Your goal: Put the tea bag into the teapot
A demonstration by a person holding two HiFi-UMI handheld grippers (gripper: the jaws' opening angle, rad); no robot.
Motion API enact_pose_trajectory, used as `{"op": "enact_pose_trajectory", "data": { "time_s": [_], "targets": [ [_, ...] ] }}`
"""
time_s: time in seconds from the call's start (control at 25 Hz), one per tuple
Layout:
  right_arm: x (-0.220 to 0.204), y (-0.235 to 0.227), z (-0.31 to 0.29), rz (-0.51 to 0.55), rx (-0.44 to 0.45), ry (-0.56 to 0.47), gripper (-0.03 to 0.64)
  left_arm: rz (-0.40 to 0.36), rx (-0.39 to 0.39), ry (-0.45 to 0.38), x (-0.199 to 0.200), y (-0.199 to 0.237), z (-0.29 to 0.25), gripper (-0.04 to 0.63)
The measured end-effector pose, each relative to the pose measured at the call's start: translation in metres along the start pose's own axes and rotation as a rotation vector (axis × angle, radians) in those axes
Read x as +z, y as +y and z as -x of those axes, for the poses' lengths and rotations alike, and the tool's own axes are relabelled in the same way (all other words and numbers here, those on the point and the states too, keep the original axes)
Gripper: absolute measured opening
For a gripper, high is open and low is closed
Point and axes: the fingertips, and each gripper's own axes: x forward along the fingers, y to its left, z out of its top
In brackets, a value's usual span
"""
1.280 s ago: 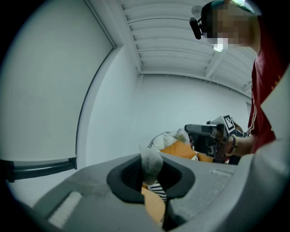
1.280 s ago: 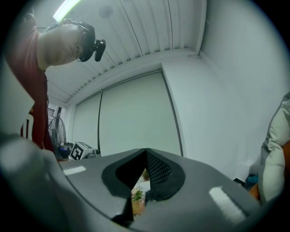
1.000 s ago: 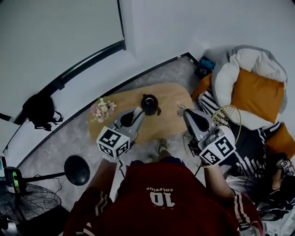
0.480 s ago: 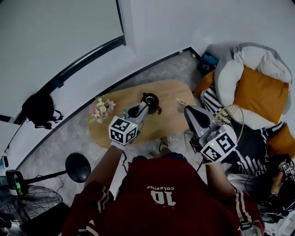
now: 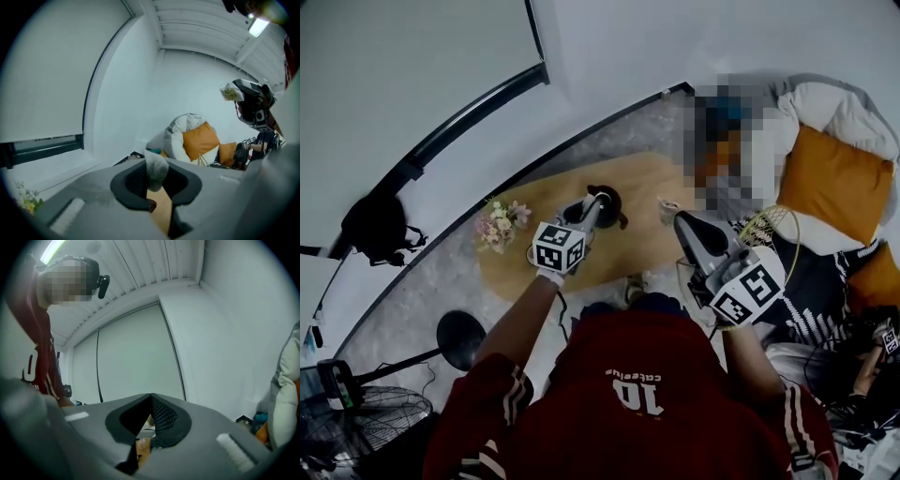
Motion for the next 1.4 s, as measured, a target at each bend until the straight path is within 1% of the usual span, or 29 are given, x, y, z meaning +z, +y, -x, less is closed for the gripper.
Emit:
{"op": "enact_pose_trajectory", "data": {
  "time_s": [0.2, 0.4, 0.68, 0.84, 1.04, 1.2, 1.32, 1.4],
  "targets": [
    [-0.005, -0.017, -0.002, 0.017, -0.007, 0.030, 0.002, -0.007, -0.021, 0.052, -0.019, 0.008, -0.028, 0.046],
    [-0.011, -0.031, -0.012, 0.011, -0.010, 0.039, 0.002, 0.025, -0.033, 0.073, -0.032, 0.019, -0.049, 0.046],
    [-0.030, -0.053, -0.016, -0.054, -0.045, 0.041, 0.002, 0.019, -0.015, 0.121, -0.058, 0.034, -0.072, 0.046],
    [-0.040, -0.059, -0.013, -0.077, -0.054, 0.051, 0.002, 0.007, -0.008, 0.149, -0.074, 0.042, -0.089, 0.046],
    [-0.056, -0.059, -0.016, -0.093, -0.046, 0.067, 0.002, -0.001, 0.003, 0.162, -0.089, 0.050, -0.108, 0.046],
    [-0.059, -0.061, -0.017, -0.098, -0.052, 0.068, 0.002, -0.014, 0.012, 0.165, -0.091, 0.057, -0.118, 0.048],
    [-0.059, -0.065, -0.016, -0.098, -0.059, 0.068, 0.002, -0.044, 0.015, 0.166, -0.088, 0.058, -0.126, 0.049],
    [-0.059, -0.065, -0.016, -0.098, -0.061, 0.070, 0.002, -0.067, 0.015, 0.166, -0.086, 0.058, -0.128, 0.068]
  ]
}}
